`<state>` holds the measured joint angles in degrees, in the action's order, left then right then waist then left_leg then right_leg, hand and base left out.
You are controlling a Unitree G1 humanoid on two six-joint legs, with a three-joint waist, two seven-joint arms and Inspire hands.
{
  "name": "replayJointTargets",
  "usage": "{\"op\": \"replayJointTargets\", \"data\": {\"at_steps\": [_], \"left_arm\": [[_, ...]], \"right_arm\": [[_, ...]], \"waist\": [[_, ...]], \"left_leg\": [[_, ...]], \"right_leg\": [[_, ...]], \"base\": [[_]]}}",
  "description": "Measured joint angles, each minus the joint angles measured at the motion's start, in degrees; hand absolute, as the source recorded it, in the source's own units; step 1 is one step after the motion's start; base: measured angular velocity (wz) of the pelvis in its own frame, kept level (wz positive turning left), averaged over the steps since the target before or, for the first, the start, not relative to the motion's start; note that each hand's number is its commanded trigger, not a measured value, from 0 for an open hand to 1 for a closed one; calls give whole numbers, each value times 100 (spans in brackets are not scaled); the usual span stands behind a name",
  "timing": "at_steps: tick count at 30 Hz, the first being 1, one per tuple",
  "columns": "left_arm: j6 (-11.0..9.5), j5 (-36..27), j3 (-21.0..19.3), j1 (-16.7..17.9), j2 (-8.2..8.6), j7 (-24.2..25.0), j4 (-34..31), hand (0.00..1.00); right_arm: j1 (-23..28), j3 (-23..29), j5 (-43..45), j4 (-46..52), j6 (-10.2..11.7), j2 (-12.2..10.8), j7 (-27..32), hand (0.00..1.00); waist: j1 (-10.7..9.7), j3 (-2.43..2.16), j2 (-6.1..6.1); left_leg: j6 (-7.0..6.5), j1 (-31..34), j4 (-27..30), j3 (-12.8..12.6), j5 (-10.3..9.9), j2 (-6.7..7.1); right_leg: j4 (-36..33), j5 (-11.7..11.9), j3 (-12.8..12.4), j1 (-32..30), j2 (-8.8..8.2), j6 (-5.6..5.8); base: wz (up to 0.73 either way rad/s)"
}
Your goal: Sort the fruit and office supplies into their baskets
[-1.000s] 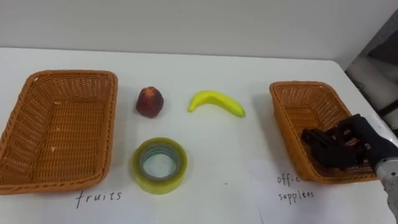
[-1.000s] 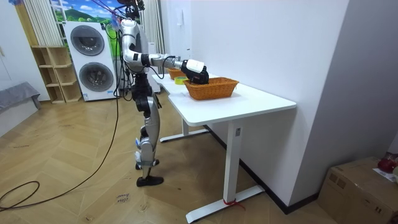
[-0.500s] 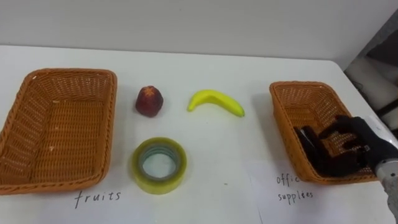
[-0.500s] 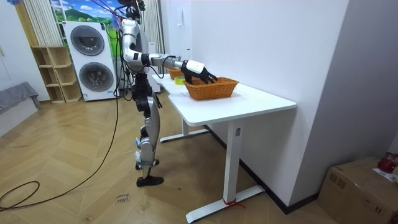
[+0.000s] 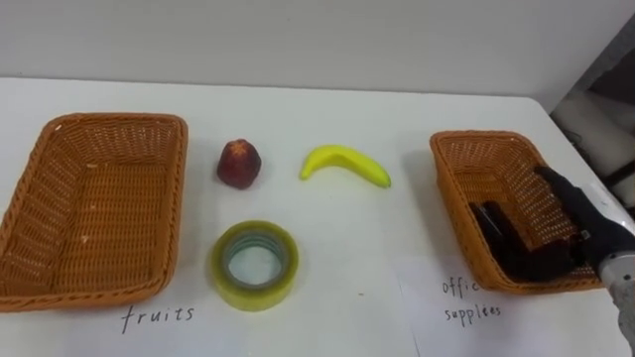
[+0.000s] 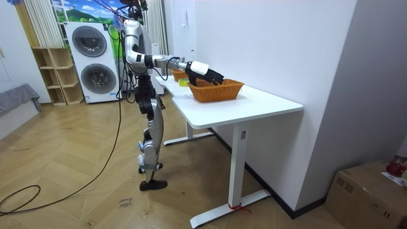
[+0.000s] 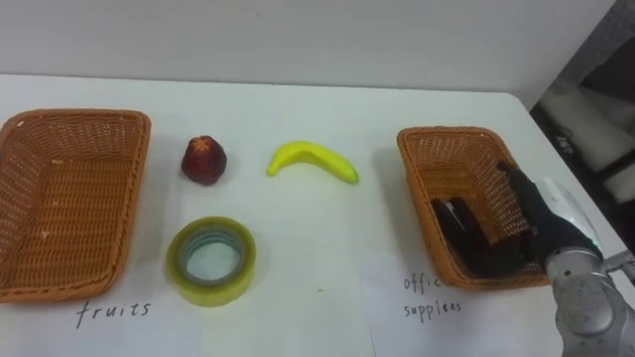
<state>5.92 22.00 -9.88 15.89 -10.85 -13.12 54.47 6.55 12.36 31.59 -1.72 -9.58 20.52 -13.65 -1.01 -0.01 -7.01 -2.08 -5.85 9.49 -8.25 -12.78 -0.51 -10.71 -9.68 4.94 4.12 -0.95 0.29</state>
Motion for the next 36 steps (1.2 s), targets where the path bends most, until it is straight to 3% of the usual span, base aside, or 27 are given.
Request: {"op": "replayJointTargets", "data": {"at_steps": [8, 19, 28, 36], "left_arm": [[2, 18, 55, 9, 27, -25, 18, 0], [2, -192, 113, -7, 98, -27, 131, 0], [0, -438, 117, 6, 100, -182, 290, 0], [-20, -432, 119, -10, 99, -204, 289, 0]], "right_arm": [[-2, 19, 20, 285, 1, -6, 160, 0], [-46, 95, -561, 1146, 139, -5, 959, 0], [-88, 96, -777, 1218, 147, -5, 1363, 0], [-209, 93, -679, 1675, 271, -3, 1563, 0]], "waist": [[-12, 25, 35], [-26, 38, 77], [-35, 6, 178], [-26, 17, 144]], "left_leg": [[0, -58, -19, -54, 0, -6], [1, -171, -56, -36, -4, -7], [2, -171, -81, -30, -3, -6], [2, -184, -81, -51, -2, -1]], "right_leg": [[-18, 0, -35, 21, 7, 0], [3, 0, -26, 146, 10, 0], [2, 0, -12, 148, 10, 0], [-2, 0, -24, 154, 13, 0]], "base": [[-2], [0], [0], [0]]}}
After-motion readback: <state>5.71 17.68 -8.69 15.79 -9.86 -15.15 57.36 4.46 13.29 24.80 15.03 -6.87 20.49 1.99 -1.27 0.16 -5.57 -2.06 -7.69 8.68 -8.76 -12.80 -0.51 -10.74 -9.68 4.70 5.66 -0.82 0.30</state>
